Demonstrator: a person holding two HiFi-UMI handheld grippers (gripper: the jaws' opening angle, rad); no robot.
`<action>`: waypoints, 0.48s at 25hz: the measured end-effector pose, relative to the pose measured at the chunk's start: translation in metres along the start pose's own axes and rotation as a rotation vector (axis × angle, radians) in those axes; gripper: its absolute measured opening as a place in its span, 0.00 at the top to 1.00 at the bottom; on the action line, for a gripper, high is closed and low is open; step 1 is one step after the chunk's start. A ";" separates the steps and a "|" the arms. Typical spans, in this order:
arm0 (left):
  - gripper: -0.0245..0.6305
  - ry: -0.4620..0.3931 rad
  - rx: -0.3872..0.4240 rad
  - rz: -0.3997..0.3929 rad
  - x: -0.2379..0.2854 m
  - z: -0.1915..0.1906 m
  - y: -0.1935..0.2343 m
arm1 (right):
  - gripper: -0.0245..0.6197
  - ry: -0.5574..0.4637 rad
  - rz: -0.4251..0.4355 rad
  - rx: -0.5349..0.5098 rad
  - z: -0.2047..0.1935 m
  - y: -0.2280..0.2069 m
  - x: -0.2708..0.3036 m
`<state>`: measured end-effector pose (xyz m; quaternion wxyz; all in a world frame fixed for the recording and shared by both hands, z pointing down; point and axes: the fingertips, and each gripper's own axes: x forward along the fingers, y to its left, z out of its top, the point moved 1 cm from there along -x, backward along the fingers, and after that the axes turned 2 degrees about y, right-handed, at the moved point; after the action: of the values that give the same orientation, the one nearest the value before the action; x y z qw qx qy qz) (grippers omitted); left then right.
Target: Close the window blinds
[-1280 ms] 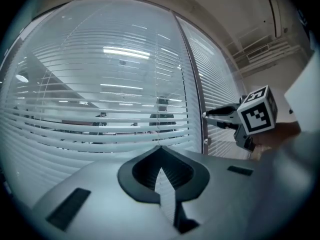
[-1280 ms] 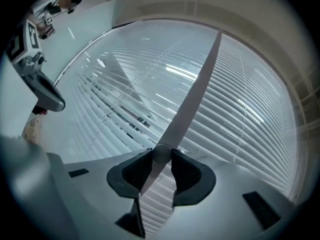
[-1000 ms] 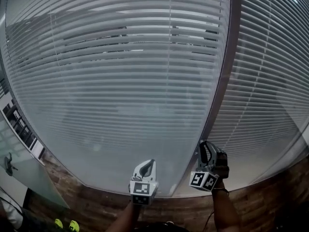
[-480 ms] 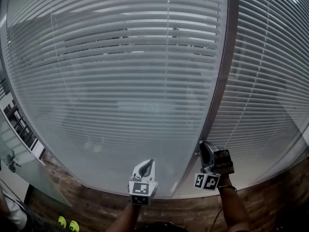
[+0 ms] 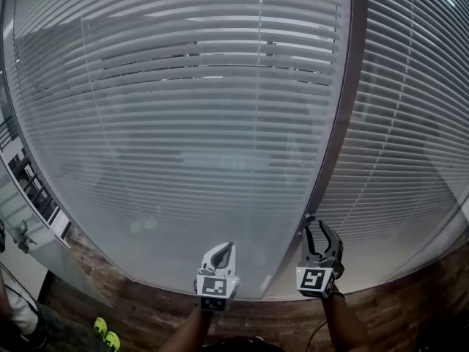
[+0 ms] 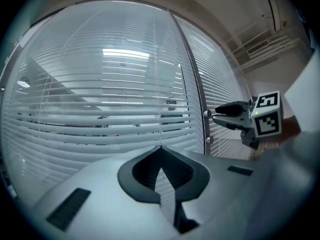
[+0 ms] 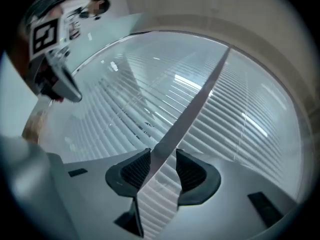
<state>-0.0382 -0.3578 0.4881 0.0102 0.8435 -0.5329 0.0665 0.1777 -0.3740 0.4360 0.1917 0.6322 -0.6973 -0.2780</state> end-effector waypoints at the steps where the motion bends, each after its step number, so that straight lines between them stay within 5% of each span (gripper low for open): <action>1: 0.96 0.003 0.002 -0.002 0.000 -0.001 -0.001 | 0.74 -0.002 0.006 0.115 -0.001 -0.003 0.002; 5: 0.96 0.007 -0.002 -0.013 0.000 -0.001 -0.005 | 0.74 0.032 0.026 0.477 0.001 -0.013 0.010; 12: 0.96 -0.039 0.028 -0.028 0.002 -0.001 -0.011 | 0.74 0.050 -0.046 0.659 -0.006 -0.007 0.019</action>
<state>-0.0273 -0.3542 0.4902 -0.0112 0.8521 -0.5201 0.0573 0.1847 -0.3942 0.4342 -0.0124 0.6823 -0.7305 -0.0260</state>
